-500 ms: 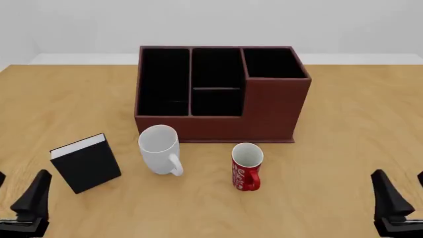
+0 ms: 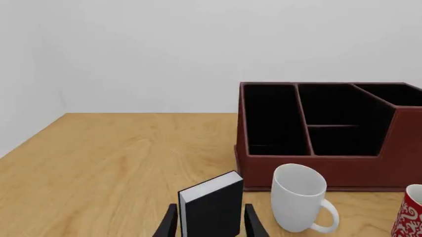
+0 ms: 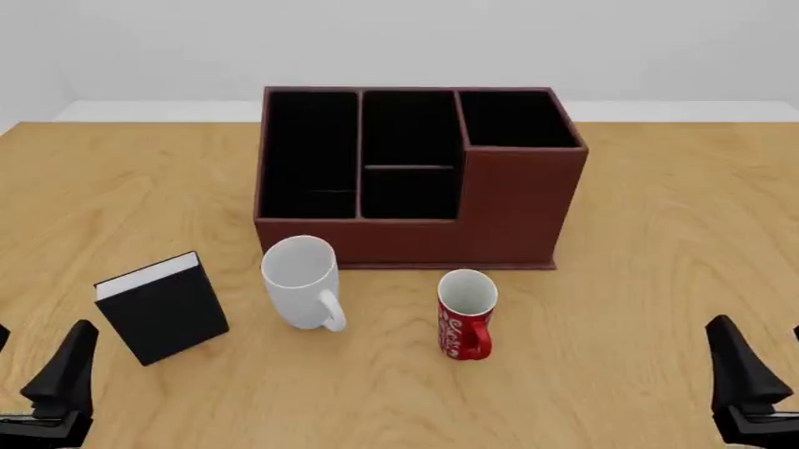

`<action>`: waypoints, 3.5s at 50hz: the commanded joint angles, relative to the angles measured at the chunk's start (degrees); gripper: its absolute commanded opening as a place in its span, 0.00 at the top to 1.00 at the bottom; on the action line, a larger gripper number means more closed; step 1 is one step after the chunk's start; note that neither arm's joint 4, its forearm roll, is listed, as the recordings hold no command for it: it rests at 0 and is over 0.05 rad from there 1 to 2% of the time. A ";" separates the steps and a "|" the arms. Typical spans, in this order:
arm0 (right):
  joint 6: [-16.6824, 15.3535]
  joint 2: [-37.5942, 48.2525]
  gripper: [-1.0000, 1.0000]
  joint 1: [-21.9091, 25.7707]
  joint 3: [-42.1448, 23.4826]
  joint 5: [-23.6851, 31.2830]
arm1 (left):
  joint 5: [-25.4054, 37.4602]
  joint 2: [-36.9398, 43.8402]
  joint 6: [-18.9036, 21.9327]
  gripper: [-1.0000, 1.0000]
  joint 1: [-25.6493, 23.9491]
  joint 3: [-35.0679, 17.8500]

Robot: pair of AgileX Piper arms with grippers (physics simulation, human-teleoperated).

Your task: Pick up the white mug and place it to the right of the caddy.

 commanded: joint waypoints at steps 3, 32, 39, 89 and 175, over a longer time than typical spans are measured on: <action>2.31 -0.18 0.00 1.64 -6.30 4.81 | 0.00 0.00 0.00 0.00 0.00 0.00; -6.34 15.67 0.00 16.00 -35.24 19.84 | 0.00 0.00 0.00 0.00 0.00 0.00; -11.07 21.19 0.00 18.40 -41.88 22.23 | 0.00 0.00 0.00 0.00 0.00 0.00; -16.97 51.13 0.00 34.97 -56.76 23.39 | 0.00 0.00 0.00 0.00 0.00 0.00; -3.73 84.92 0.00 47.55 -63.68 17.24 | 0.00 0.00 0.00 0.00 0.00 0.00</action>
